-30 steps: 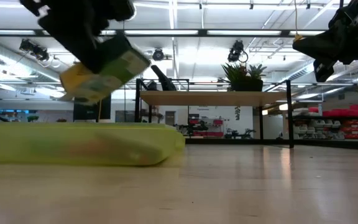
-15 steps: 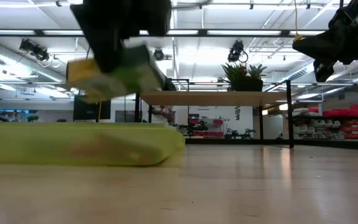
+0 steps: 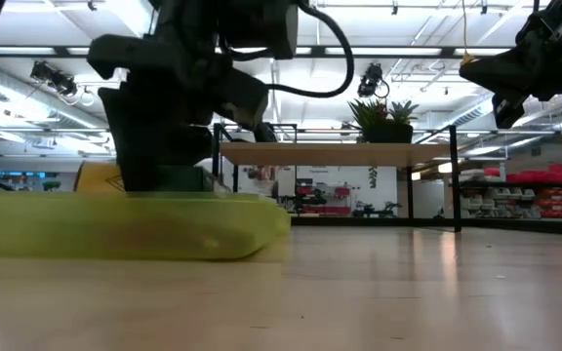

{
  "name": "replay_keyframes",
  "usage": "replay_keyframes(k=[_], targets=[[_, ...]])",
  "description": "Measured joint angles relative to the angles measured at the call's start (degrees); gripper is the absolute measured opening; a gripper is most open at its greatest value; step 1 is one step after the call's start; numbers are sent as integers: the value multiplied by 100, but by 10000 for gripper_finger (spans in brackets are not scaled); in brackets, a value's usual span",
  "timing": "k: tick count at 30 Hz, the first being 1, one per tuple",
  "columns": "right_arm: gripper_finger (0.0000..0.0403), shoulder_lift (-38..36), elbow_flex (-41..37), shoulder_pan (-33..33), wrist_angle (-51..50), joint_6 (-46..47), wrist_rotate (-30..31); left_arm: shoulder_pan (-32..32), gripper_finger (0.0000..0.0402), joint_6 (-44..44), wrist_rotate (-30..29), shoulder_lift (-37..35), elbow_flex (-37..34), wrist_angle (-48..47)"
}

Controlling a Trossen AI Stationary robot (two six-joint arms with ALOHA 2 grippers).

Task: Pack school essentials
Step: Put the crayon box into the supply box, then return to Home Position

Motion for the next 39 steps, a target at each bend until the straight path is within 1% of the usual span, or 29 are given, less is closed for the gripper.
replay_keyframes(k=[5,12,18,25,31,39], targets=[[8,0,0,-1,2,1,0,-9,344,132,7,-27,2,74],[8,0,0,0,0,0,0,-4,395,181,25,-42,2,117],[8,0,0,-2,1,1,0,32,385,137,31,-57,67,75],[8,0,0,0,0,2,0,177,383,95,-31,-63,682,-164],[8,0,0,-2,1,2,0,138,382,304,-531,-127,867,-521],[8,0,0,-2,1,2,0,-85,382,517,-1323,-756,847,-439]])
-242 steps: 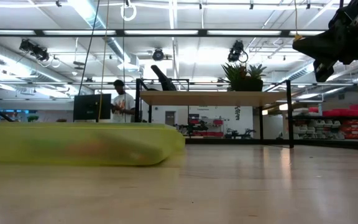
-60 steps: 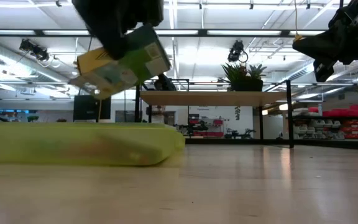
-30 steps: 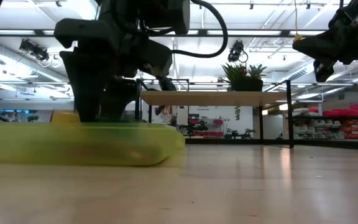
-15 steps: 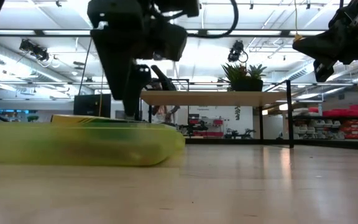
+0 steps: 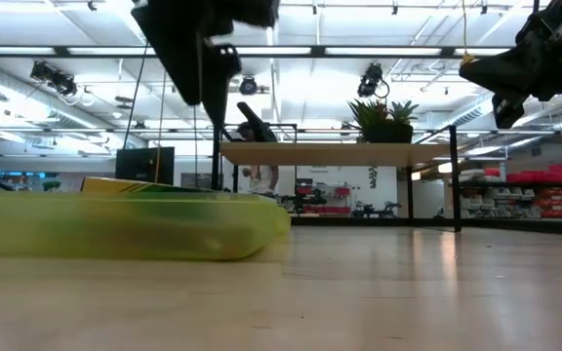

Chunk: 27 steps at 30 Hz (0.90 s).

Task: Pack school essentials
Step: Return to Home Position

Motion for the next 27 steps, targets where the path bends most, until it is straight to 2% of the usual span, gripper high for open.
replay_keyframes(k=[3,10,17,27], targets=[[8,0,0,2,1,-2,0,-61,382,-45,-108,-380,-360,408],[8,0,0,0,1,-1,-1,-46,382,-630,-262,-1640,-2174,1723],[8,1,0,1,1,-1,-1,-110,382,-1301,-686,-3040,-3638,2568],[8,1,0,1,-2,-2,0,-289,382,-1856,-1689,-4737,-5166,2958]])
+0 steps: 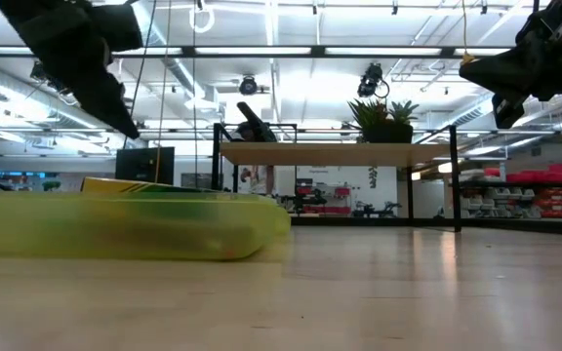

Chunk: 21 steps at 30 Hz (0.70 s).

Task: Pack school essentials
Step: Return to Home Position

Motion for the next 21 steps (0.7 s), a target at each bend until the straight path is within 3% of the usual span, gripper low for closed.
replay_keyframes(k=[21], targets=[[8,-1,0,0,1,2,0,-286,338,408,-723,-3094,-2243,2219]])
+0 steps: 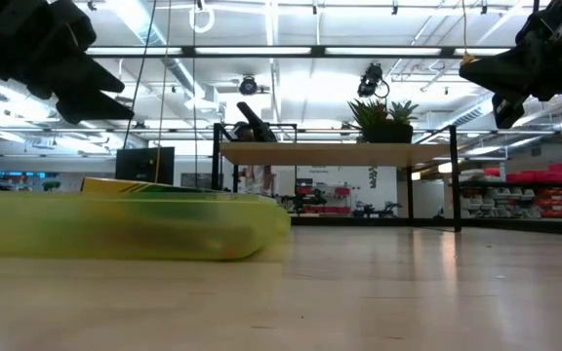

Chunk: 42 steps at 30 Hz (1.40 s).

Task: Pack school essentials
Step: Return to Home Position

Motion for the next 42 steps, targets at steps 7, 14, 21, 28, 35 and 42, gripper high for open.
replay_keyframes(k=[7,14,21,28,35,42], targets=[[8,-1,0,1,0,-2,0,0,311,328,-278,-955,-311,245],[8,0,0,1,-1,-2,-1,1,278,673,-489,-1750,-662,551],[8,1,0,-1,-1,-1,0,4,241,868,-572,-2367,-1260,1034],[8,-1,0,0,-1,-2,0,7,199,1249,-581,-2582,-1490,1592],[8,1,0,-1,0,-2,-1,7,150,1662,-582,-2581,-1495,1628],[8,-1,0,0,-2,-2,0,7,93,2046,-669,-2665,-1497,1694]])
